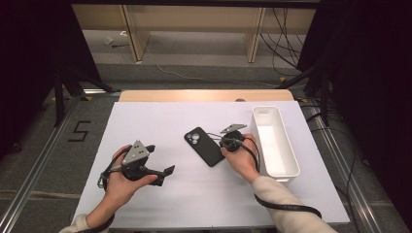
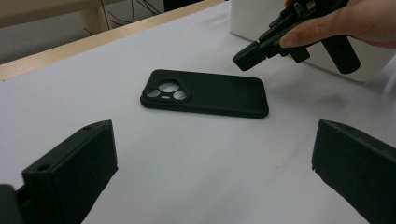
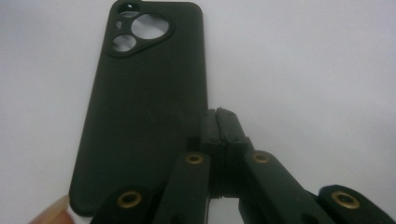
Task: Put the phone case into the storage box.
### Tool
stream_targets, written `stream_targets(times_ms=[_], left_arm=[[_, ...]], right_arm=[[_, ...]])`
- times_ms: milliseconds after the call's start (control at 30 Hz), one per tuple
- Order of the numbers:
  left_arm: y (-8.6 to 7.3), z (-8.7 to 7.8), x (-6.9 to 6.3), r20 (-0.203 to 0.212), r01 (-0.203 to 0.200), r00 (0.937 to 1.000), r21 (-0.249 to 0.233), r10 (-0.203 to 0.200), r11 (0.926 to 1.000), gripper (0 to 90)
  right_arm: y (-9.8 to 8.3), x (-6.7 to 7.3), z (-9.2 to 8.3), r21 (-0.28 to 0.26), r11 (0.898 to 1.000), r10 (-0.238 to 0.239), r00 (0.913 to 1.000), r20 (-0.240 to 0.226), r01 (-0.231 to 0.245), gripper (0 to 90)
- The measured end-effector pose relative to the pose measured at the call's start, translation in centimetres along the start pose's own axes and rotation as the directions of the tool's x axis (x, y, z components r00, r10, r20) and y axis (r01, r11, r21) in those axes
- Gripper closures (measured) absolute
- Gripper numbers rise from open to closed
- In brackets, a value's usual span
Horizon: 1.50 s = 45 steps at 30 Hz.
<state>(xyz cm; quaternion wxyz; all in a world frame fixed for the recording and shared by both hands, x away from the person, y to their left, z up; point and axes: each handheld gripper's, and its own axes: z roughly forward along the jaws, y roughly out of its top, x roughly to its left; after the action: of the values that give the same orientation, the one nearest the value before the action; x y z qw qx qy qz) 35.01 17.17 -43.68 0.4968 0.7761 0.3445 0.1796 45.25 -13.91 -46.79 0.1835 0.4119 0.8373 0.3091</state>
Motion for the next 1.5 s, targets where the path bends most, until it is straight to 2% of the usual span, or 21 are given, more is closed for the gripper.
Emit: stream_targets(times_ms=[367, 533, 633, 733, 800, 833, 900, 933, 1000, 1133, 1167, 1200, 1333, 1433, 1500], left_arm=[[-0.1, 0.2, 0.1, -0.007, 0.002, 1.0, 0.012, -0.002, 0.9999, 0.0], [-0.2, 0.3, 0.5, -0.018, 0.014, 0.9997, 0.018, -0.014, 0.9997, 0.6], [-0.4, 0.4, 0.9, -0.031, 0.025, 0.9992, 0.024, -0.025, 0.9994, 0.8], [-0.4, 0.3, 1.2, -0.048, 0.039, 0.9982, 0.025, -0.038, 0.9989, 1.2], [-0.4, 0.3, 1.3, -0.054, 0.044, 0.9976, 0.026, -0.043, 0.9987, 1.7], [-0.5, 0.3, 1.4, -0.057, 0.046, 0.9974, 0.027, -0.044, 0.9986, 1.7], [-0.5, 0.3, 1.4, -0.056, 0.046, 0.9974, 0.032, -0.045, 0.9984, 2.1], [-0.5, 0.3, 1.4, -0.056, 0.045, 0.9975, 0.034, -0.043, 0.9984, 2.1], [-0.5, 0.3, 1.4, -0.055, 0.044, 0.9976, 0.035, -0.042, 0.9984, 2.1], [-0.5, 0.3, 1.4, -0.058, 0.047, 0.9973, 0.035, -0.045, 0.9983, 2.1], [-0.5, 0.3, 1.4, -0.06, 0.046, 0.9972, 0.034, -0.044, 0.9984, 2.2], [-0.5, 0.3, 1.4, -0.06, 0.046, 0.9973, 0.033, -0.044, 0.9984, 2.3], [-0.5, 0.3, 1.4, -0.06, 0.046, 0.9972, 0.035, -0.043, 0.9984, 2.4], [-0.5, 0.3, 1.4, -0.06, 0.047, 0.9972, 0.038, -0.044, 0.9982, 2.4], [-0.6, 0.3, 1.4, -0.058, 0.048, 0.9973, 0.039, -0.046, 0.9981, 2.4]], right_arm=[[-0.4, -0.5, 0.8, 0.042, 0.999, 0.012, 0.9999, -0.005, -0.012, 90.0], [-0.4, -0.6, 0.7, 0.045, 0.999, 0.024, 0.9994, -0.026, -0.023, 90.0], [-0.4, -0.2, 0.7, 0.05, 0.998, 0.028, 0.9975, -0.064, -0.025, 90.0], [-0.4, 0.7, 0.7, 0.057, 0.998, 0.025, 0.9945, -0.101, -0.02, 90.0], [-0.3, 1.9, 0.7, 0.062, 0.998, 0.02, 0.9896, -0.142, -0.011, 90.0], [-0.3, 1.9, 0.7, 0.062, 0.998, 0.02, 0.9896, -0.142, -0.011, 90.0], [-0.2, 3.1, 0.9, 0.051, 0.999, -0.008, 0.9859, -0.167, 0.017, 90.0], [-0.2, 3.1, 0.9, 0.051, 0.999, -0.008, 0.9859, -0.167, 0.017, 90.0], [-0.1, 4.6, 1.1, 0.032, 0.998, -0.042, 0.9838, -0.174, 0.048, 90.0], [0.1, 5.6, 1.4, 0.021, 0.998, -0.062, 0.9818, -0.18, 0.066, 90.0], [0.2, 5.9, 1.4, 0.018, 0.998, -0.058, 0.9797, -0.192, 0.063, 90.0], [0.3, 6.3, 1.7, 0.001, 0.997, -0.079, 0.9768, -0.199, 0.08, 90.0], [0.5, 6.9, 1.9, -0.001, 0.997, -0.08, 0.9744, -0.21, 0.082, 90.0], [0.7, 7.4, 2.3, -0.022, 0.995, -0.103, 0.9703, -0.219, 0.1, 90.0], [0.8, 7.8, 2.5, -0.027, 0.995, -0.095, 0.9683, -0.231, 0.092, 90.0]])
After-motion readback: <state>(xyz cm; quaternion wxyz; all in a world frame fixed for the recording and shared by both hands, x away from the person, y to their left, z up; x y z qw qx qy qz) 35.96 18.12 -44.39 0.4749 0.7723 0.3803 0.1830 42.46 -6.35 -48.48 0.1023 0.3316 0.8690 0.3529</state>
